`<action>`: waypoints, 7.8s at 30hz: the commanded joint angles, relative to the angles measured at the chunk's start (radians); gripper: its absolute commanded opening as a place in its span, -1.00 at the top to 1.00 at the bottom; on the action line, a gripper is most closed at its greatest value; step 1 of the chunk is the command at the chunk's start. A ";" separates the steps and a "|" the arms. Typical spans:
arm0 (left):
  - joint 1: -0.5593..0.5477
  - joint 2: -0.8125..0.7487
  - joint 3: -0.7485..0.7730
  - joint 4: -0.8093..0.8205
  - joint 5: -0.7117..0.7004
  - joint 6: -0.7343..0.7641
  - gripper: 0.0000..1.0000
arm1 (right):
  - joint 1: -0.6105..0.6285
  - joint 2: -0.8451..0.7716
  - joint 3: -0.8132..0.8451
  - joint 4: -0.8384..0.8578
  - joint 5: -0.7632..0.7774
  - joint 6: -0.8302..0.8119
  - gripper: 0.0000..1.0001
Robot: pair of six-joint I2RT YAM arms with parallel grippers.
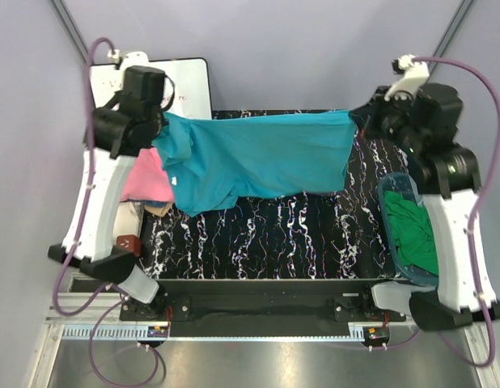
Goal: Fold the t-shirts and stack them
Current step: Flatten out the tshirt, then fold the flattened tshirt in 1/3 of the way
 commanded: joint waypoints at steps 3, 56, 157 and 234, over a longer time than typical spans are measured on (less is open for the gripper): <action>-0.005 -0.251 -0.027 0.028 -0.027 0.059 1.00 | -0.004 -0.275 -0.077 0.041 0.076 -0.035 1.00; 0.115 0.571 0.139 0.298 0.464 0.181 1.00 | -0.090 0.639 -0.057 0.280 0.243 -0.036 1.00; -0.046 0.411 -0.286 -0.019 0.379 0.053 -0.98 | -0.039 1.330 0.795 -0.504 0.280 0.086 1.00; -0.075 0.522 -0.527 0.301 0.786 -0.029 0.06 | -0.050 1.371 0.620 -0.424 0.288 0.056 1.00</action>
